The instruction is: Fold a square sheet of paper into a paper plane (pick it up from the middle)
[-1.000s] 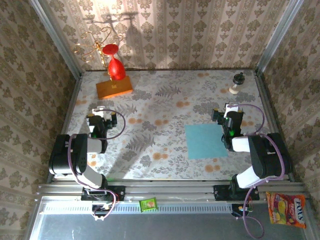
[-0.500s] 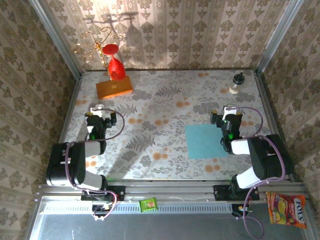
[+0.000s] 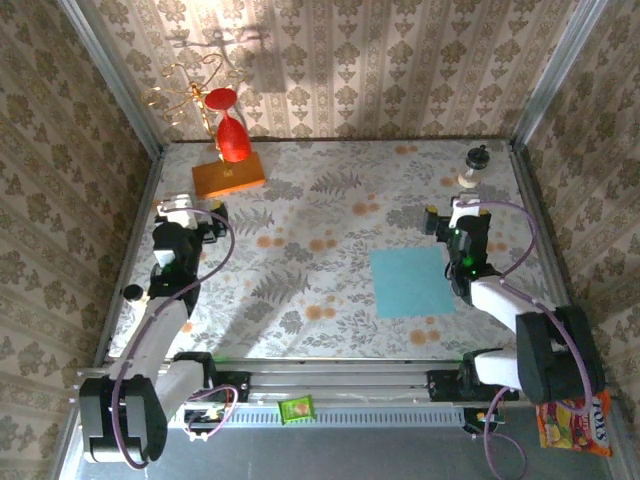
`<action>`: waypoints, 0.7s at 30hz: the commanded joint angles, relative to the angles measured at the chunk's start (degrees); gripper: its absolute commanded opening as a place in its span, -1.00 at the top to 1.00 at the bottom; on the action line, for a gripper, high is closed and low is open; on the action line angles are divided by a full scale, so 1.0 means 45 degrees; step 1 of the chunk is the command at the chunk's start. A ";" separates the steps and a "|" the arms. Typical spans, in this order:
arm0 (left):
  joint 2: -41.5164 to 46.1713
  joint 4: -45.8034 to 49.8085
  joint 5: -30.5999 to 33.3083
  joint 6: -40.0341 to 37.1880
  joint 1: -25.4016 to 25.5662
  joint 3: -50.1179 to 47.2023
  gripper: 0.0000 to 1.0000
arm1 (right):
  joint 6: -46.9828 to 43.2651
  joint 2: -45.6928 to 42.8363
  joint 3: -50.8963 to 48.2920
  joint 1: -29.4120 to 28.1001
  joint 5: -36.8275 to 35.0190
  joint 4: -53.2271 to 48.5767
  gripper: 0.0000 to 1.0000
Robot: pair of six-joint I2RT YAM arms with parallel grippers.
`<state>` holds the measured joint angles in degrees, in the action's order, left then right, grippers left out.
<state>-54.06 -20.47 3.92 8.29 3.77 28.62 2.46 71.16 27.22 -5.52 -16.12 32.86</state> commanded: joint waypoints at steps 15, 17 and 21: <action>-0.1353 0.5744 -0.4923 0.4189 -0.0665 0.2791 -1.00 | 0.6053 -0.1055 0.3607 -0.0594 0.5422 -1.1952 -0.69; -0.1935 0.5368 -0.5314 0.4474 -0.0003 0.2837 -1.00 | 0.6609 -0.1063 0.3008 -0.0996 0.5826 -1.1394 -0.53; -0.2949 0.4902 -0.5356 0.5043 0.1243 0.3060 -1.00 | 0.7212 0.0029 0.3036 -0.2192 0.5626 -1.1293 -0.17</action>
<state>-65.56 1.87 -17.63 28.12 6.81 40.66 31.14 68.93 40.66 -12.73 6.81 -16.84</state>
